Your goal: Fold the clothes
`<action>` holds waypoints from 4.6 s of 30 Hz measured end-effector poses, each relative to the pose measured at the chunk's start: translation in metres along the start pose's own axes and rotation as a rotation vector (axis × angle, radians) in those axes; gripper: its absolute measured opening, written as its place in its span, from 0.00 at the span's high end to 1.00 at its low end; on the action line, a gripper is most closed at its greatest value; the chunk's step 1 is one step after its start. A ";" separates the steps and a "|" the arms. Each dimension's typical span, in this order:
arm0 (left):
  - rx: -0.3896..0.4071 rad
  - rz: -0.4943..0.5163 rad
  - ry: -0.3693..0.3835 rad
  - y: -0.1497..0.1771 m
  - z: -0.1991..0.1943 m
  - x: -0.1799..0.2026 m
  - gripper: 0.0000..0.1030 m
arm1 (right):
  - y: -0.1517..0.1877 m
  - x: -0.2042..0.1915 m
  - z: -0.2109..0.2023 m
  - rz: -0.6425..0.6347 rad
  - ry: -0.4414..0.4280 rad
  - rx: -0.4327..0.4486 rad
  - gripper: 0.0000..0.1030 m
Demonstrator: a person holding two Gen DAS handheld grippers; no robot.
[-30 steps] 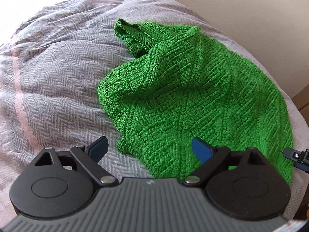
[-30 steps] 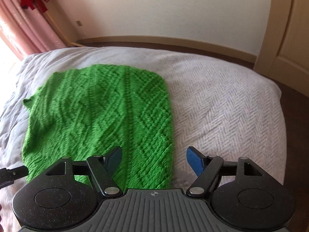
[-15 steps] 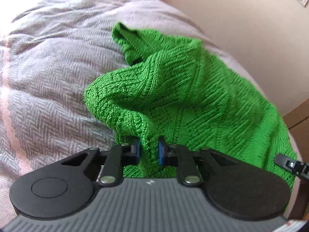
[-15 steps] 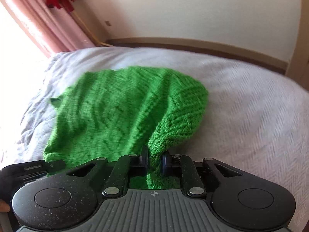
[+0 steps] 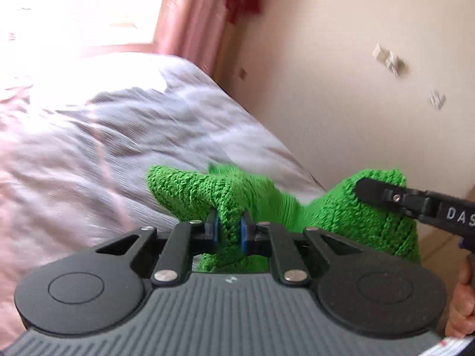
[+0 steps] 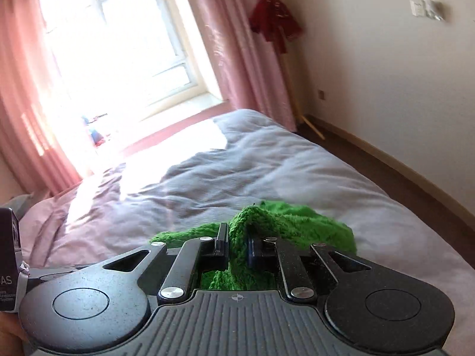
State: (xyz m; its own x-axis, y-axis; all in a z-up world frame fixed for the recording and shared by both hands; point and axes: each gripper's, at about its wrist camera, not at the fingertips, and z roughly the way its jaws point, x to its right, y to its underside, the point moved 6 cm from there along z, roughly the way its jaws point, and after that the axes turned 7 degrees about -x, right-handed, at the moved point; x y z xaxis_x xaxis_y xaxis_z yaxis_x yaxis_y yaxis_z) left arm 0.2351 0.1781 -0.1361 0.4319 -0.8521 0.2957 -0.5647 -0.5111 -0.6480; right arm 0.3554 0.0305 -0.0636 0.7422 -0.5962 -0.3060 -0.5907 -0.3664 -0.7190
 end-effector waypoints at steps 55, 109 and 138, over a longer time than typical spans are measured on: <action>-0.130 -0.597 -0.643 0.325 -0.424 -0.161 0.48 | 0.313 -0.375 -0.113 -0.683 -0.349 -0.615 0.48; -0.334 -0.653 -0.599 0.431 -0.417 -0.520 0.40 | 0.464 -0.553 0.076 -0.648 -0.212 -0.687 0.48; -0.293 -0.549 -0.561 0.383 -0.307 -0.456 0.51 | 0.263 -0.146 0.043 0.524 0.035 -0.265 0.93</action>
State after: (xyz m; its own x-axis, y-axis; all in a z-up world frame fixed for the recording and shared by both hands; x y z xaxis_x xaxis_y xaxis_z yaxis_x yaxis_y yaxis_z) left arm -0.3944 0.3363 -0.3041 0.9410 -0.3305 0.0729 -0.2985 -0.9119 -0.2818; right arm 0.1055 0.0523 -0.2350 0.3214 -0.7678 -0.5543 -0.9384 -0.1795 -0.2954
